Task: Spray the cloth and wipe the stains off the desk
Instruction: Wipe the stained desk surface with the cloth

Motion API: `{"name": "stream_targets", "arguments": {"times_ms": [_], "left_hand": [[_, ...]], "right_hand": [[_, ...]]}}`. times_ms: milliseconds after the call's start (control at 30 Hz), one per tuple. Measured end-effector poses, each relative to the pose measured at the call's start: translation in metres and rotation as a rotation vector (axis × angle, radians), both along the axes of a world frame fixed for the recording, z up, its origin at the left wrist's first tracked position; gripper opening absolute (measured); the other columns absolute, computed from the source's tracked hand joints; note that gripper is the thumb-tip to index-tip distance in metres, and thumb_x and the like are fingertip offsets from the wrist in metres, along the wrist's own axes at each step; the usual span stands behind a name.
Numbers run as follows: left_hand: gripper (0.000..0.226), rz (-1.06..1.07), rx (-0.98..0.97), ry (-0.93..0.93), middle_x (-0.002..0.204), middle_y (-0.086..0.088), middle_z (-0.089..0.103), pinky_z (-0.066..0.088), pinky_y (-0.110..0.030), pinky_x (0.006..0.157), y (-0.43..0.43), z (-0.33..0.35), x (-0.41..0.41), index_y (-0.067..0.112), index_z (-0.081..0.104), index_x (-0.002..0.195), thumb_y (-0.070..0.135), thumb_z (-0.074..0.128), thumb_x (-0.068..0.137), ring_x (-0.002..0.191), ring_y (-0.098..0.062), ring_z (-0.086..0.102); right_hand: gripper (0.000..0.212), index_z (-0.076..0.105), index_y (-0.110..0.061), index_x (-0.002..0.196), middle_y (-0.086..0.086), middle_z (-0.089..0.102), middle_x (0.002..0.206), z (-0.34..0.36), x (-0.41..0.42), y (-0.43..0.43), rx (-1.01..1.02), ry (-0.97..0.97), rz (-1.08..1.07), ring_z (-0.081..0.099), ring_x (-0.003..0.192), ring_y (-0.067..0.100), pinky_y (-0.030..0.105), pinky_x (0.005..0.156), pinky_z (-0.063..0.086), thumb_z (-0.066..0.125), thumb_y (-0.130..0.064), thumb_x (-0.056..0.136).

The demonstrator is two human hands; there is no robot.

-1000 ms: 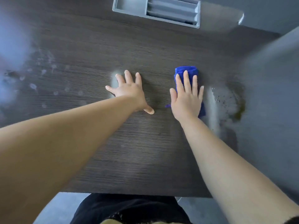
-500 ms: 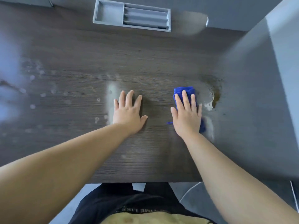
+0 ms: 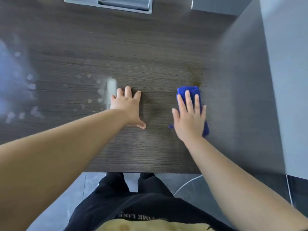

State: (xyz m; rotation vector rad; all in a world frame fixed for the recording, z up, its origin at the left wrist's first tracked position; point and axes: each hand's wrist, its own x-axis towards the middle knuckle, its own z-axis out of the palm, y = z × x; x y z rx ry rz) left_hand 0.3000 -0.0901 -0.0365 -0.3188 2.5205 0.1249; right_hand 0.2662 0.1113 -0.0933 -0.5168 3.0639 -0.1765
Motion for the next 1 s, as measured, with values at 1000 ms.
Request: {"name": "stream_targets", "arguments": {"times_ms": [1000], "left_hand": [[0.086, -0.081, 0.166, 0.145, 0.15, -0.007, 0.012, 0.014, -0.048, 0.115, 0.062, -0.005, -0.007, 0.026, 0.019, 0.145, 0.05, 0.062, 0.074, 0.138, -0.033, 0.008]], "right_hand": [[0.054, 0.04, -0.024, 0.143, 0.004, 0.034, 0.152, -0.002, 0.036, 0.085, 0.025, 0.028, -0.25, 0.028, 0.14, 0.033, 0.06, 0.106, 0.027, 0.027, -0.042, 0.094]]}}
